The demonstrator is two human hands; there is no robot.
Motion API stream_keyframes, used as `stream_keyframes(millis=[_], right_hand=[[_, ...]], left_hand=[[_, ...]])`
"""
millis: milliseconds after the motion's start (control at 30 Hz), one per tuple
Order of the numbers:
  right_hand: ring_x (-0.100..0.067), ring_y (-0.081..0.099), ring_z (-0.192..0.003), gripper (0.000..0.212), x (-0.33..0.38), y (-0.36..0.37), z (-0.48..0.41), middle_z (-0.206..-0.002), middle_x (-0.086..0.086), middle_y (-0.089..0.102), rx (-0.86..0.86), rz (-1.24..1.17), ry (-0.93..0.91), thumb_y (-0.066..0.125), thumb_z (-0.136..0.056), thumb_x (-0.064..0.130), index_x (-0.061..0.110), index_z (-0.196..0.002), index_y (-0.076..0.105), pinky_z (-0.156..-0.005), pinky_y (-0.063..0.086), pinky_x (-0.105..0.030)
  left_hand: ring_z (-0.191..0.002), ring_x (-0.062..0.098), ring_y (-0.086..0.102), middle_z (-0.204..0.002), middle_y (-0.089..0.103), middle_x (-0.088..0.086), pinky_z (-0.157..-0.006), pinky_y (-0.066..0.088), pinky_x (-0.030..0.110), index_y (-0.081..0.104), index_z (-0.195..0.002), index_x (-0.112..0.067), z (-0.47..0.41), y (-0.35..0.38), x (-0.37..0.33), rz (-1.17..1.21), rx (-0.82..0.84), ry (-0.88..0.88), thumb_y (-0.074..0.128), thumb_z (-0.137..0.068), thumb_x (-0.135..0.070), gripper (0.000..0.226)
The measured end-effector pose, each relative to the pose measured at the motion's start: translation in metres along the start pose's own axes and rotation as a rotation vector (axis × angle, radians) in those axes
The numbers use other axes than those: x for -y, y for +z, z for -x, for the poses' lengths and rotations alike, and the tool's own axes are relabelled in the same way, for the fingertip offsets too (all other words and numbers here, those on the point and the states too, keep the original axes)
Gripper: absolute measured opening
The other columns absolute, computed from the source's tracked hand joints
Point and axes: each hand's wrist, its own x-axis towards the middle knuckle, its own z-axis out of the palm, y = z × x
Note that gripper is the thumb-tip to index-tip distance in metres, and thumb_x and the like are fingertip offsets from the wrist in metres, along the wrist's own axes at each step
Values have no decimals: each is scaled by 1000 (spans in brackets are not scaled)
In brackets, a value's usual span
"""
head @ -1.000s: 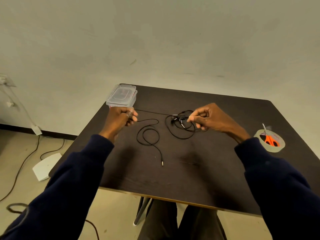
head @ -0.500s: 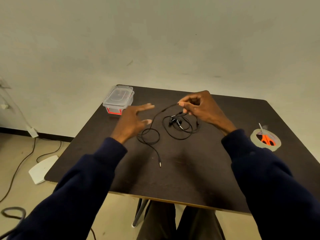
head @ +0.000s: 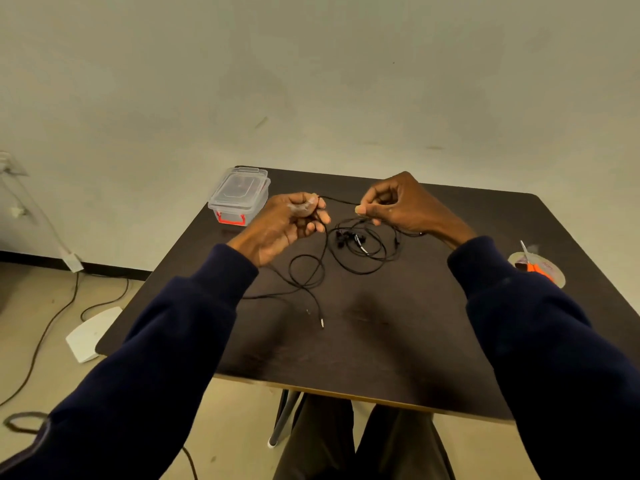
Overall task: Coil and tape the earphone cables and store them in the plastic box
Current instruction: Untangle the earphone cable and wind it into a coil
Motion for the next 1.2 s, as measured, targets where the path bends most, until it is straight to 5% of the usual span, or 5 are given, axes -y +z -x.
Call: stream_keyframes(millis=[333,567,667,967,1200], right_hand=[[-23,69,-75,12,-14,-1,-3,-81,-1,75,-164,73,-31,76,-92,26,15,-98,78,-73,56,-34],[-14,73,-66,13,3,17,-1,-77,-2,77,-199,17,-96,77,-92,23,12,-98,79,-69,58,-20],[-11,72,-65,12,12,31,-8,-74,4,75,-133,26,-79,77,-92,23,14,-99,80,-68,58,-19],[-3,70,-58,17,22,73,-17,-67,1,75,38,76,43,81,-88,26,11,-96,77,-58,48,-13],[-10,66,-58,15,-11,67,-11,-67,-3,74,151,74,112,73,-95,27,13,-90,78,-66,56,-28]], left_hand=[[-83,27,74,-96,71,21,-75,62,25,61,-93,0,7,-14,20,779,-121,-24,39,-106,-1,25],[-77,21,75,-125,70,16,-64,59,20,65,-125,-2,7,-17,34,-270,-199,-166,60,-101,-9,26],[-66,11,71,-139,56,-1,-53,50,14,49,-147,-14,9,-19,26,-581,-291,-21,60,-95,4,56],[-62,8,68,-87,77,9,-57,52,16,76,-107,-3,15,-29,29,-662,-112,154,64,-100,-14,18],[-50,6,57,-67,70,2,-49,44,16,71,-93,-4,23,-70,48,-422,-422,-79,55,-106,-21,26]])
